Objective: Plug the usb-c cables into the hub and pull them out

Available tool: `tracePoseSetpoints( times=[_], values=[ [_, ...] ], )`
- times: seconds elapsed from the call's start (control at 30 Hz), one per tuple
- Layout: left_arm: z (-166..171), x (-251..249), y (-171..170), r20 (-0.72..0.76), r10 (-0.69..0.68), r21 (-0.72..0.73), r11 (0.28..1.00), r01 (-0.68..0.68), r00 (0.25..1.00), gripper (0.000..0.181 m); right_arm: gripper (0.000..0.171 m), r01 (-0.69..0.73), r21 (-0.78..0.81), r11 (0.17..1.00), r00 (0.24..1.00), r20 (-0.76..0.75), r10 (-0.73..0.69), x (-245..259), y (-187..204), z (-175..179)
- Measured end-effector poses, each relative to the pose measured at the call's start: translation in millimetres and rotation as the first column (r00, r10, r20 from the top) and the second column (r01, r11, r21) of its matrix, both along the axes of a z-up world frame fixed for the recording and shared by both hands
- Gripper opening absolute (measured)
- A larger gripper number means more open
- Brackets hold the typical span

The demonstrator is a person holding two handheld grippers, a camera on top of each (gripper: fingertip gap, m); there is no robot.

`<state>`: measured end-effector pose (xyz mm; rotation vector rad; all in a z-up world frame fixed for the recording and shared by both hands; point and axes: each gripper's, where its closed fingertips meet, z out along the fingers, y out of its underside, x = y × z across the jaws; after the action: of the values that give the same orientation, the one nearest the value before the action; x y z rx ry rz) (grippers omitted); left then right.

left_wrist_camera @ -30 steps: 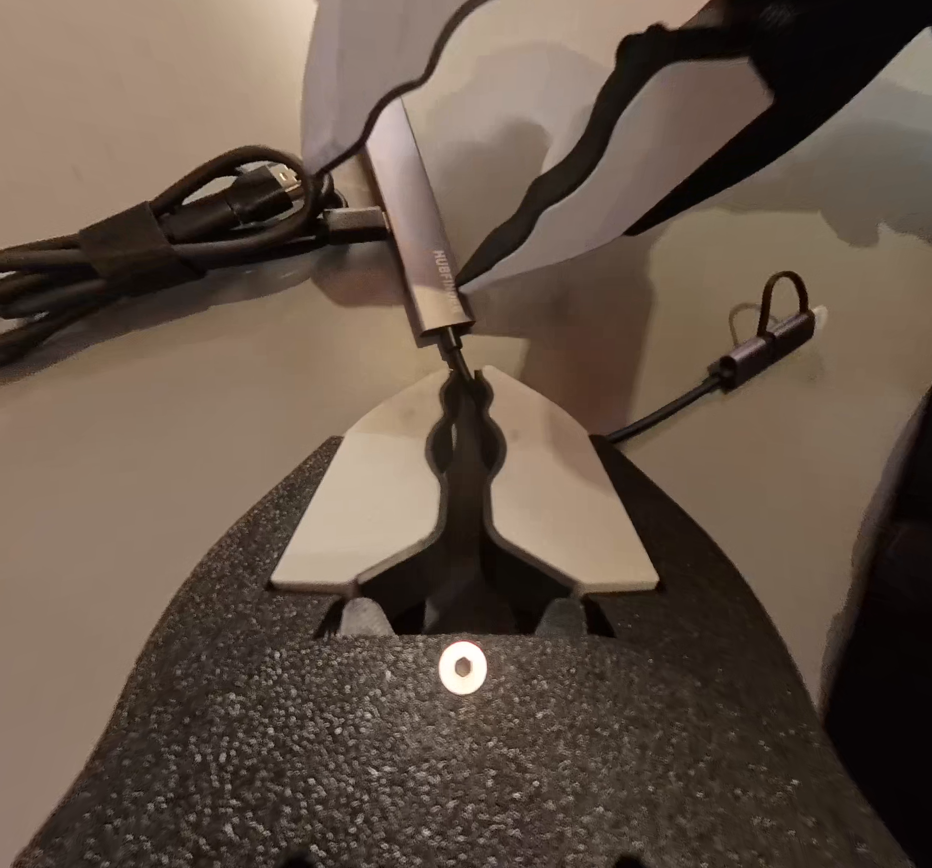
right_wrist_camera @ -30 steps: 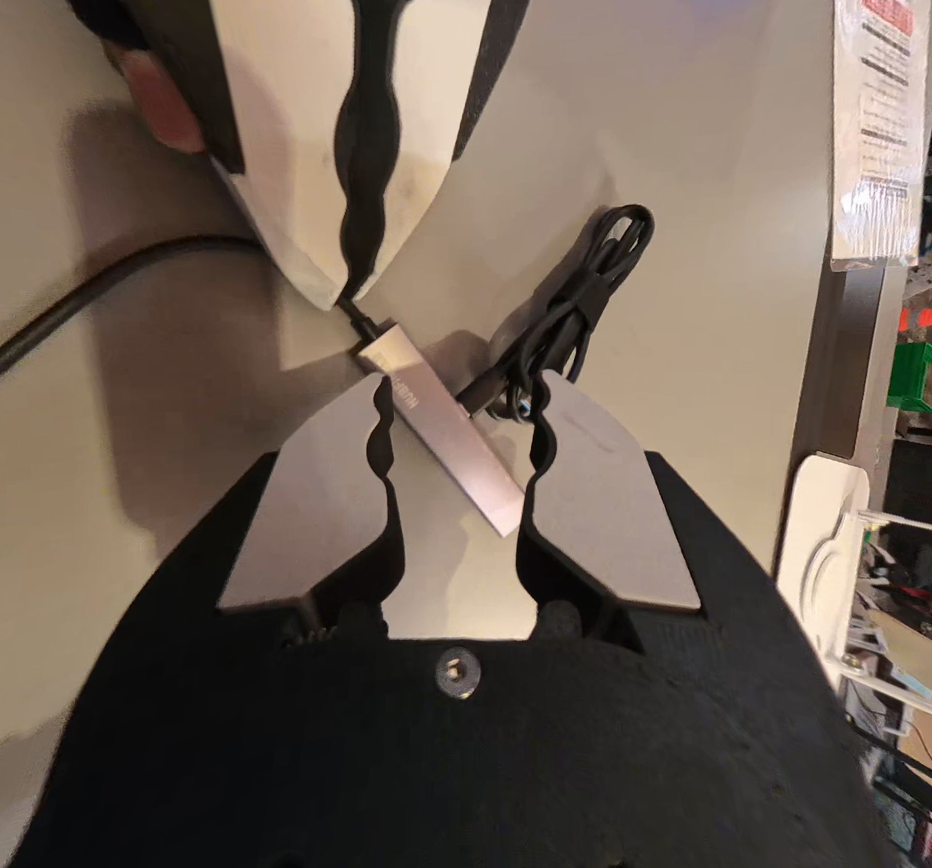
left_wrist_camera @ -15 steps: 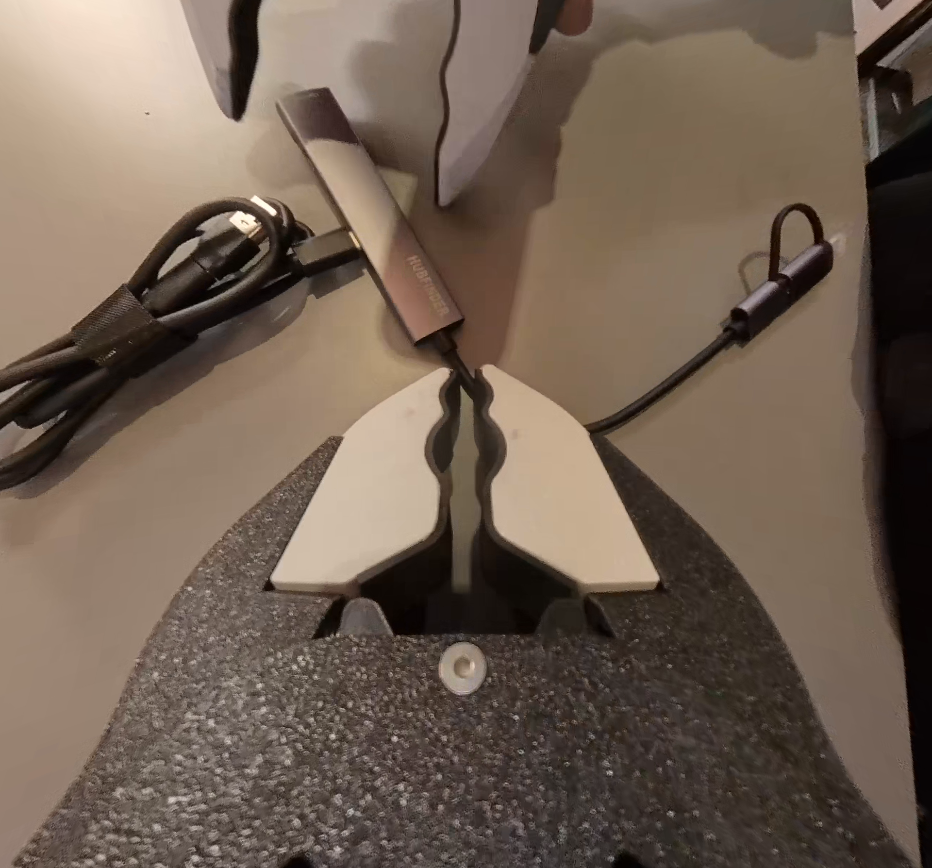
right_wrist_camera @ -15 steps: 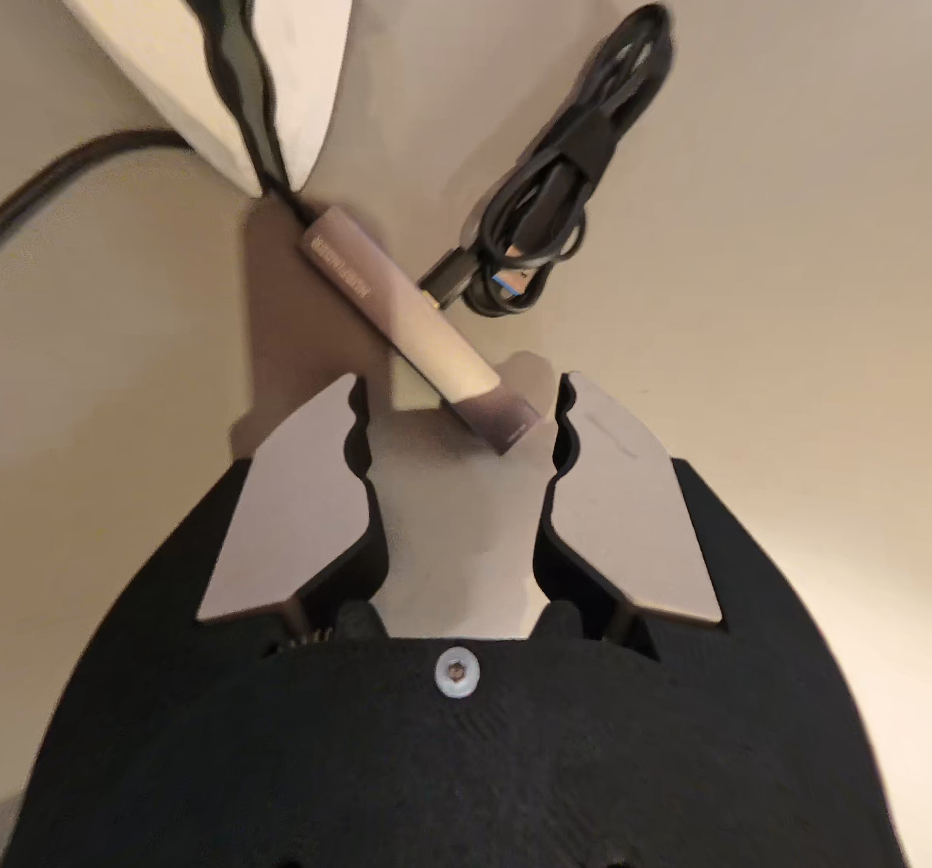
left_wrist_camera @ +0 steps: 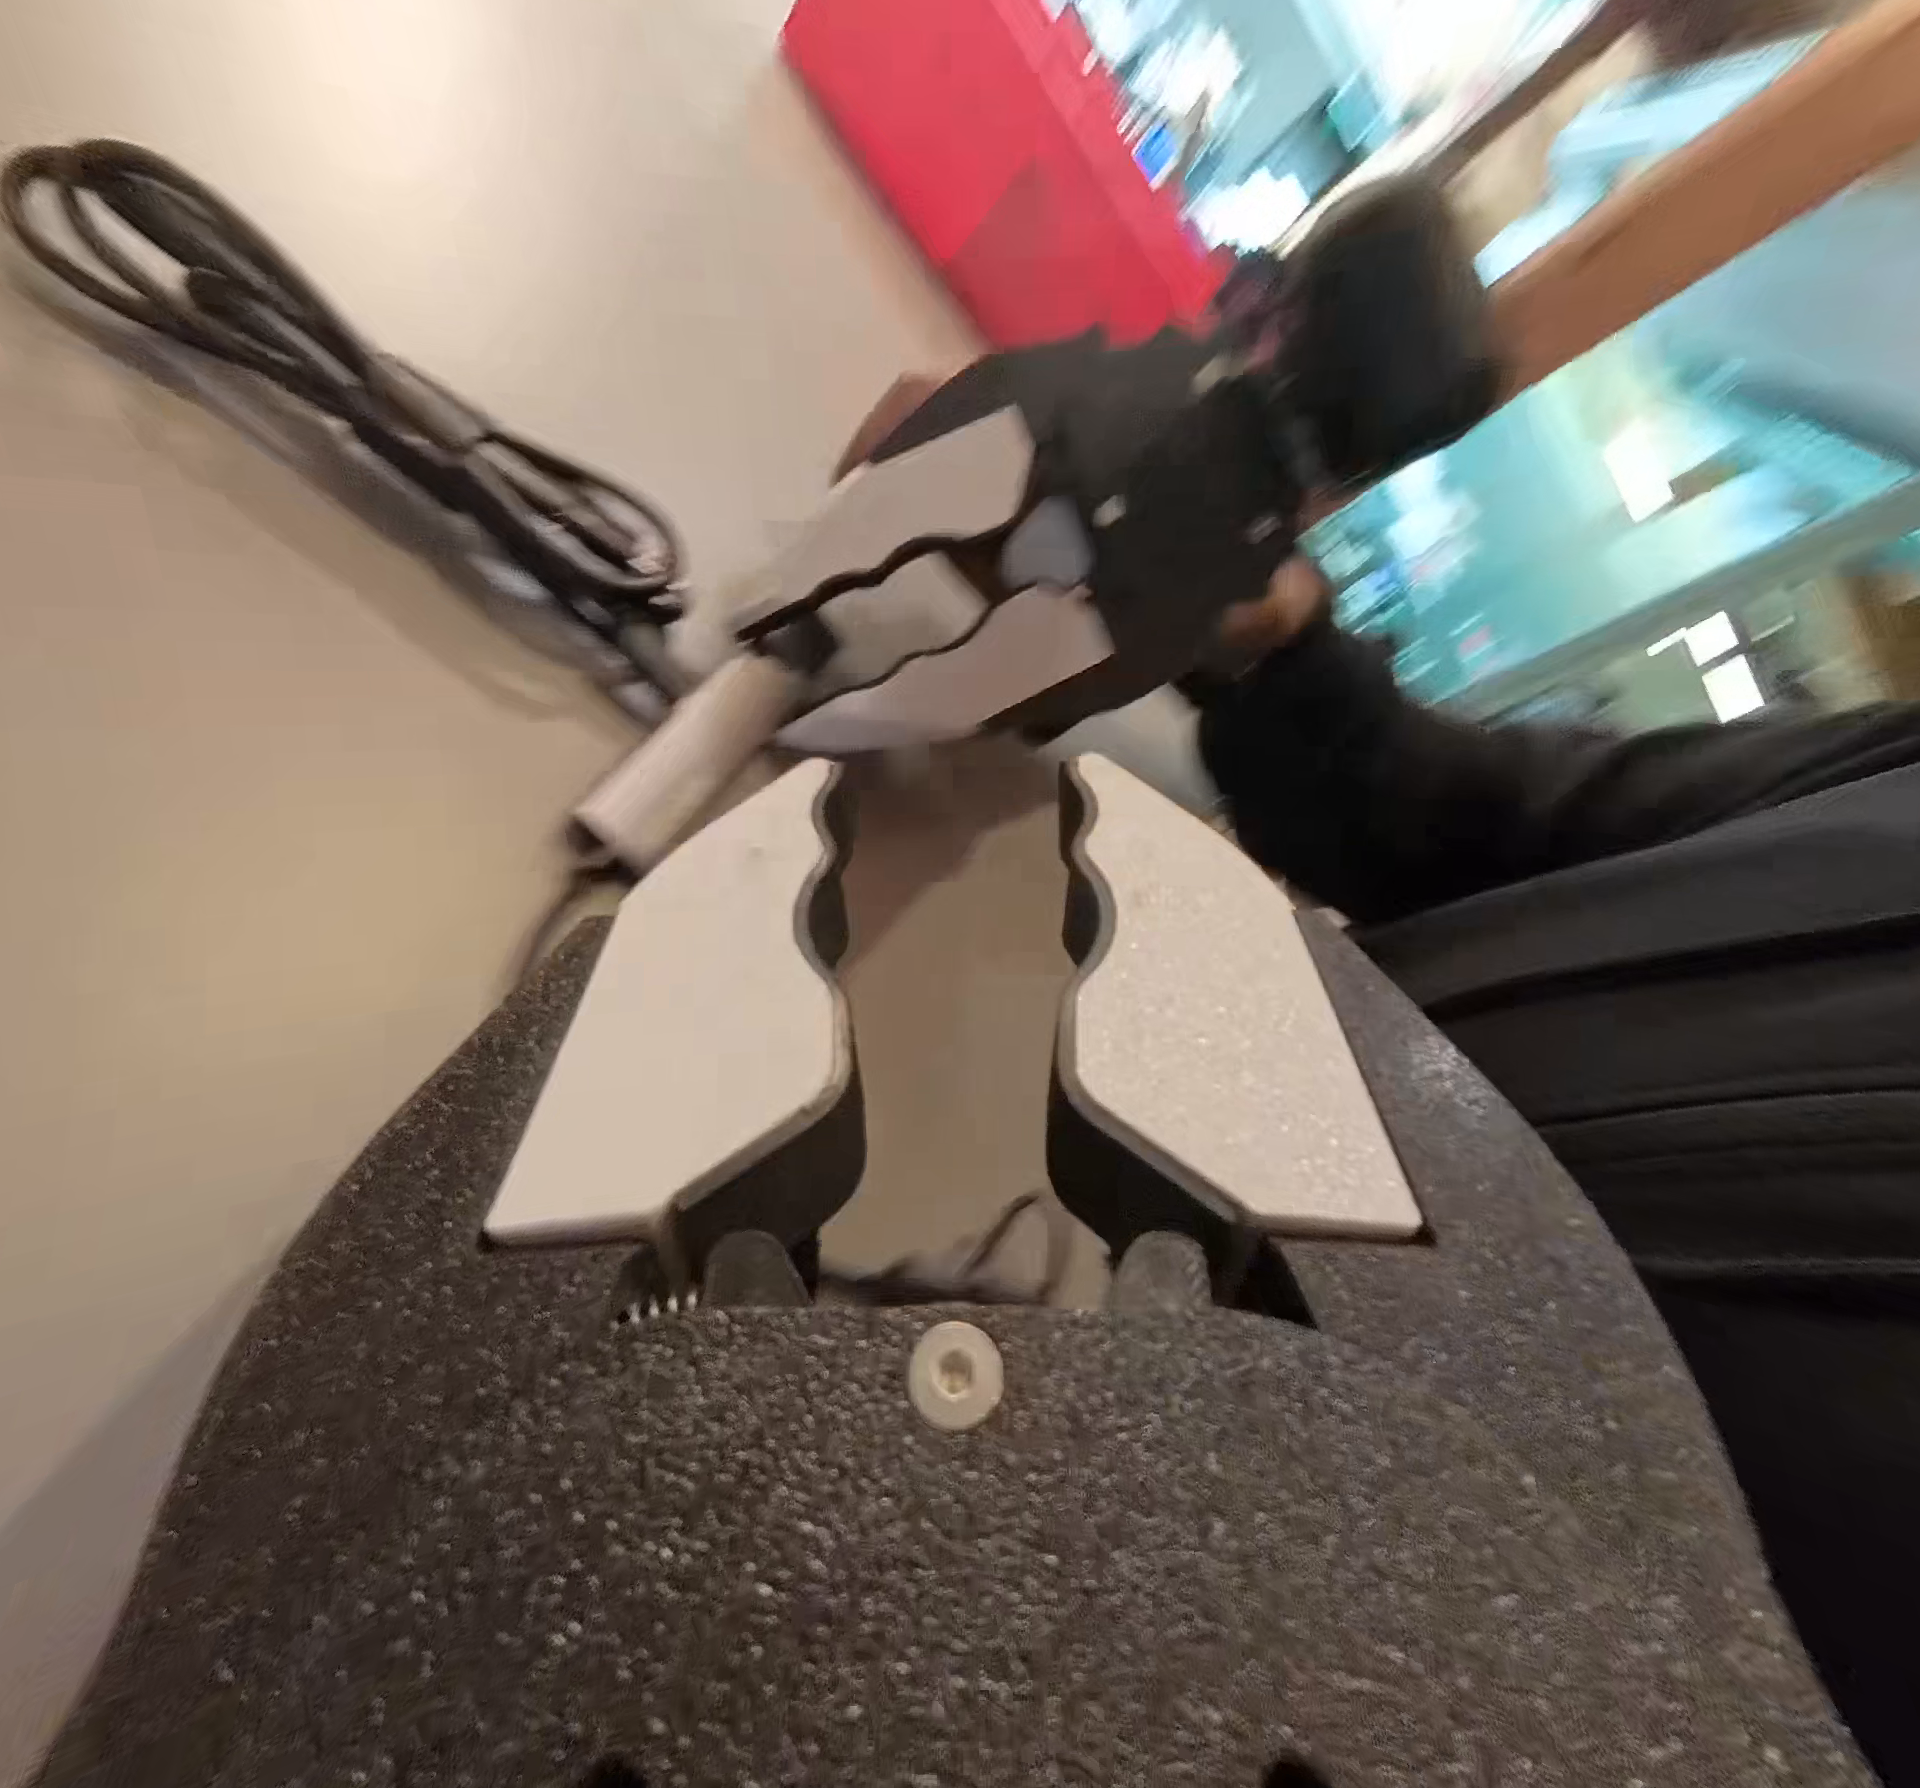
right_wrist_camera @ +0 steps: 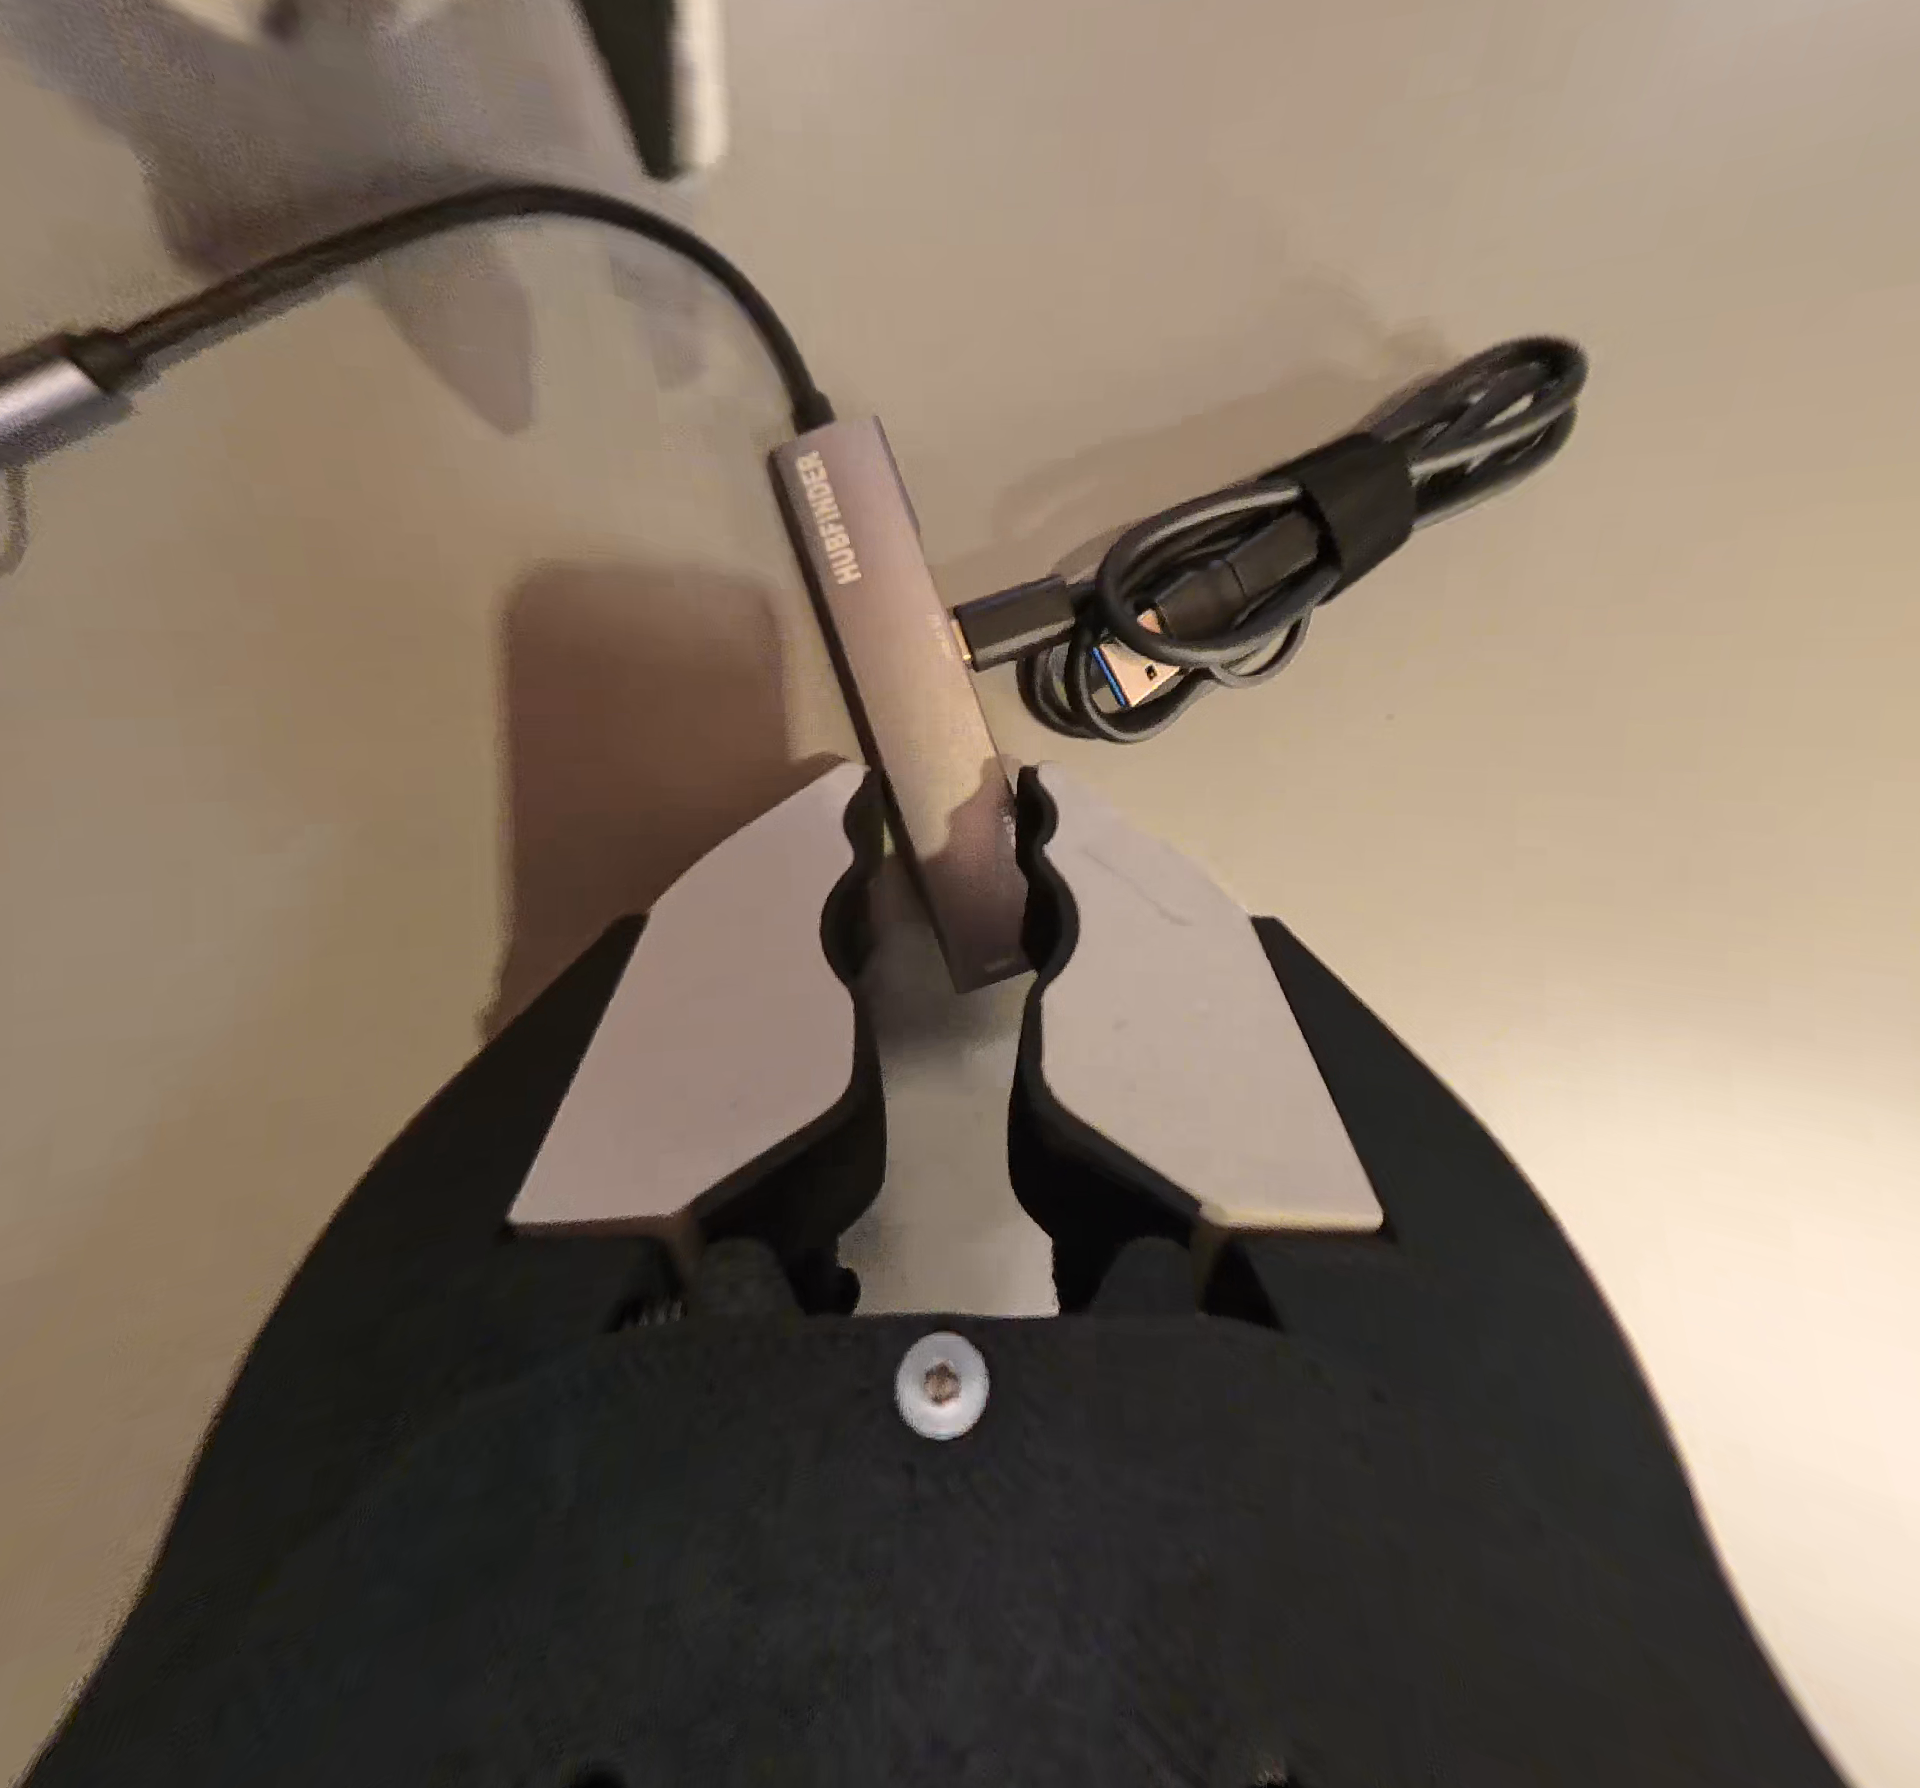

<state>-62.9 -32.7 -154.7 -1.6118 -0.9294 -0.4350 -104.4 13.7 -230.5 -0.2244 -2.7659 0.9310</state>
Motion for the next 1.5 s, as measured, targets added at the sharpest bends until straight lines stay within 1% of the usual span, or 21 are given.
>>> tracePoseSetpoints(
  times=[0.03, 0.07, 0.17, 0.23, 0.27, 0.37, 0.5, 0.57, 0.7, 0.77, 0.83, 0.87, 0.93, 1.0, 1.03, 1.1, 1.17, 1.23, 1.33, 1.43, 1.5],
  values=[
    [11.8, 5.1, 8.1, 0.035, 0.015, 0.088, 0.996, -0.018, 0.999, 0.038, 0.024, 0.039, -0.036, 0.999, 0.999, -0.007, -0.039, -0.9, 1.7, 2.5],
    [19.1, 9.4, 16.6, 0.075, 0.027, 0.152, 0.988, -0.038, 0.997, 0.038, 0.024, 0.085, -0.073, 0.994, 0.996, -0.011, -0.086, -2.2, 3.7, 5.0],
    [26.5, 19.2, 45.8, 0.197, 0.032, 0.278, 0.957, -0.087, 0.98, 0.038, 0.024, 0.227, -0.164, 0.96, 0.973, -0.006, -0.231, -6.3, 12.7, 11.8],
    [26.2, 22.8, 65.2, 0.286, 0.012, 0.353, 0.928, -0.117, 0.958, 0.038, 0.023, 0.316, -0.225, 0.922, 0.947, 0.028, -0.319, -7.3, 20.1, 18.0],
    [21.8, 21.2, 72.7, 0.329, 0.022, 0.364, 0.92, -0.148, 0.944, 0.038, 0.023, 0.351, -0.251, 0.902, 0.935, 0.052, -0.35, -6.5, 24.1, 21.1],
    [-1.3, 9.9, 85.8, 0.41, 0.121, 0.305, 0.916, -0.261, 0.904, 0.037, 0.023, 0.427, -0.313, 0.848, 0.903, 0.108, -0.415, -3.2, 39.1, 29.9],
    [-21.1, -7.4, 93.7, 0.446, 0.241, 0.233, 0.899, -0.372, 0.862, 0.038, 0.023, 0.483, -0.367, 0.795, 0.876, 0.183, -0.447, 5.2, 61.5, 36.8],
    [-25.2, -14.7, 100.3, 0.455, 0.269, 0.223, 0.889, -0.401, 0.849, 0.039, 0.022, 0.496, -0.398, 0.772, 0.868, 0.227, -0.441, 11.3, 70.0, 38.9],
    [-29.6, -26.4, 120.2, 0.488, 0.265, 0.256, 0.868, -0.427, 0.831, 0.038, 0.022, 0.498, -0.438, 0.749, 0.865, 0.312, -0.392, 27.4, 78.0, 39.4],
    [-29.9, -32.9, 126.3, 0.476, 0.284, 0.266, 0.856, -0.444, 0.832, 0.031, 0.022, 0.476, -0.455, 0.753, 0.876, 0.323, -0.358, 35.4, 77.7, 39.2],
    [-31.7, -36.0, 129.1, 0.443, 0.308, 0.252, 0.858, -0.447, 0.842, 0.016, 0.022, 0.456, -0.481, 0.749, 0.888, 0.3, -0.348, 38.6, 79.7, 43.9],
    [-30.3, -36.4, 130.7, 0.421, 0.309, 0.255, 0.862, -0.438, 0.853, 0.012, 0.022, 0.443, -0.491, 0.75, 0.896, 0.285, -0.342, 39.4, 81.3, 46.0],
    [-23.6, -35.2, 134.5, 0.365, 0.291, 0.272, 0.875, -0.4, 0.884, 0.01, 0.021, 0.411, -0.511, 0.755, 0.91, 0.273, -0.311, 42.0, 84.0, 49.3],
    [-15.0, -32.2, 139.3, 0.27, 0.266, 0.273, 0.9, -0.339, 0.925, 0.008, 0.018, 0.366, -0.533, 0.763, 0.929, 0.253, -0.269, 44.0, 87.8, 53.7],
    [-13.5, -31.0, 140.5, 0.21, 0.261, 0.241, 0.92, -0.309, 0.942, 0.008, 0.01, 0.35, -0.543, 0.763, 0.937, 0.215, -0.276, 40.9, 92.9, 56.8],
    [-12.0, -27.6, 140.9, 0.077, 0.24, 0.146, 0.958, -0.249, 0.968, 0.007, 0.012, 0.275, -0.568, 0.775, 0.958, 0.093, -0.272, 34.9, 103.3, 67.2],
    [-13.5, -23.3, 139.3, -0.026, 0.198, 0.027, 0.98, -0.197, 0.98, 0.007, 0.016, 0.178, -0.572, 0.8, 0.965, -0.057, -0.256, 30.3, 112.9, 78.8],
    [-15.2, -17.3, 139.0, -0.079, 0.136, -0.066, 0.988, -0.142, 0.987, 0.008, 0.02, 0.062, -0.529, 0.846, 0.954, -0.219, -0.206, 29.6, 117.2, 84.1],
    [-18.6, -6.0, 144.1, -0.074, 0.038, -0.14, 0.989, -0.048, 0.997, 0.008, 0.03, -0.101, -0.361, 0.927, 0.908, -0.415, -0.063, 33.7, 114.3, 73.9],
    [-20.4, 2.5, 152.0, -0.067, -0.021, -0.171, 0.985, 0.01, 0.998, 0.008, 0.04, -0.2, -0.179, 0.963, 0.858, -0.506, 0.084, 38.9, 108.3, 54.8],
    [-22.3, 5.5, 155.7, -0.055, -0.036, -0.18, 0.983, 0.025, 0.998, 0.008, 0.04, -0.219, -0.134, 0.967, 0.858, -0.497, 0.125, 42.5, 104.2, 47.0]
  ],
)
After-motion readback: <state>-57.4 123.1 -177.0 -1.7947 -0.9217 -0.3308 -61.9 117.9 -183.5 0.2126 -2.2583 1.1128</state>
